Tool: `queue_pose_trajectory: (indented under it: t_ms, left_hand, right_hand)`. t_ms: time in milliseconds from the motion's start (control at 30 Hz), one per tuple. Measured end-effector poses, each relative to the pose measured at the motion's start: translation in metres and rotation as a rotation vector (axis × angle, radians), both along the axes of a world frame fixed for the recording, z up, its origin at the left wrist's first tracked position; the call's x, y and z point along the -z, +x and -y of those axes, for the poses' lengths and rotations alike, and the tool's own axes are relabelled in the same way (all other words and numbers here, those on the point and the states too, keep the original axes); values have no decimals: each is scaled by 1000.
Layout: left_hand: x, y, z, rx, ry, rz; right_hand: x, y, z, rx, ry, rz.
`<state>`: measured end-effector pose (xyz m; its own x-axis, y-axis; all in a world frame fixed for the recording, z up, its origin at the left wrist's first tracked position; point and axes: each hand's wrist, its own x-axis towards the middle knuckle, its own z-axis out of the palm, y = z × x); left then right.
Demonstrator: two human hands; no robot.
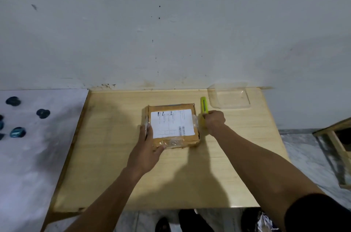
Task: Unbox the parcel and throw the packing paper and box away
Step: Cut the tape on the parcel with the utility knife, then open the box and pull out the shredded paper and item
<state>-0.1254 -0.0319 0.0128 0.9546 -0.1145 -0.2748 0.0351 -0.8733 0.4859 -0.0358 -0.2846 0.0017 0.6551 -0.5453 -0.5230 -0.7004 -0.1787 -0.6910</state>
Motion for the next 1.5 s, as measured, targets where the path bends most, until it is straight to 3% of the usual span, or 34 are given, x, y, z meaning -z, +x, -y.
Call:
queue_pose_trajectory:
  t_ms: [433,533,600,700,800,933,1167,1367,1500]
  left_hand:
    - [2,11,0,-49,-31,-18]
    - [3,12,-2,-66,-76,-5]
    - [3,12,-3,-71,-142,14]
    - [0,13,-5,-75,-237,35]
    - [4,15,-13,-86,-258,11]
    - [9,19,-22,-95,-299,-48]
    - [12,20,-23,-98,-249,-26]
    - [5,22,-21,-65,-215,41]
    - [6,25,-21,-54,-173,54]
  right_hand:
    - [23,34,-6,-64,-174,53]
    - [17,16,-12,-74,-222,170]
    - [10,-9,-19,-165,-222,329]
    - [6,-54,-24,-490,-256,524]
    - [5,-77,-16,-786,-319,493]
    - [-5,-82,-1,-943,-366,426]
    - [-11,-73,-2,-1030,-431,420]
    - [-10,-68,-6,-1144,-802,548]
    - [-16,-59,-9,-1121,-847,576]
